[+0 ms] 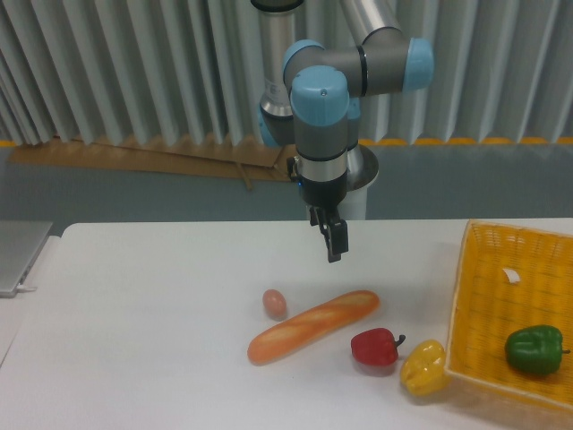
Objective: Place the green pepper on the table
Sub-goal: 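Move the open gripper over the green pepper in the yellow basket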
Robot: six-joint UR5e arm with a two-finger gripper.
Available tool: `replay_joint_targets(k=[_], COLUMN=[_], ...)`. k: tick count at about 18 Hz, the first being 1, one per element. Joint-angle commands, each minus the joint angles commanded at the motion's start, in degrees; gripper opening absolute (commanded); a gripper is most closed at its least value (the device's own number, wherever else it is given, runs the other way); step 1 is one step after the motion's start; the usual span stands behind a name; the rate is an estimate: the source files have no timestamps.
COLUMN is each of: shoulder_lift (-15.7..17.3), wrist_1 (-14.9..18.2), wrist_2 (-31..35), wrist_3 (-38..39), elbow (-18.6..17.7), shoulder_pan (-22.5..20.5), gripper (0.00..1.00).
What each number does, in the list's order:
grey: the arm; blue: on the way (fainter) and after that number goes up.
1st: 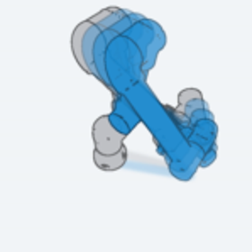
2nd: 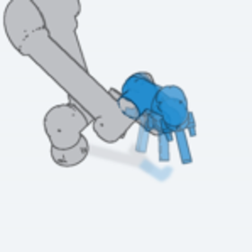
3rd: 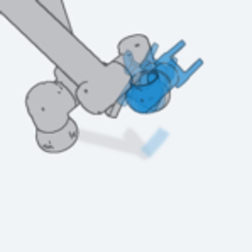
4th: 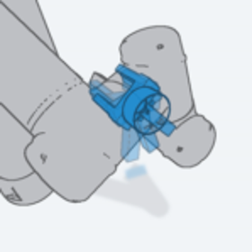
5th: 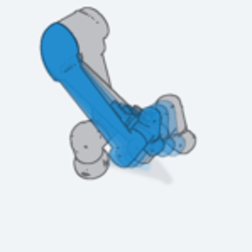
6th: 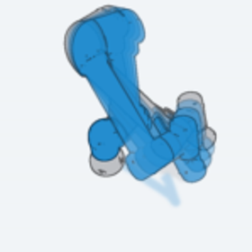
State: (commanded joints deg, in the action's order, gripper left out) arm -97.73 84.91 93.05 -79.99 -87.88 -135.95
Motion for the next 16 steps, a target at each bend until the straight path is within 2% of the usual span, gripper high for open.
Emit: replay_joint_targets(k=[12, 16], shoulder_lift=[0.2, 0.5], wrist_1=[-1.1, -3.3], wrist_2=[-0.3, 0.1], wrist_3=[1.2, 1.3], elbow=[-1.4, -2.0], shoulder_pan=[-0.4, -0.3], gripper=[1.00, 1.00])
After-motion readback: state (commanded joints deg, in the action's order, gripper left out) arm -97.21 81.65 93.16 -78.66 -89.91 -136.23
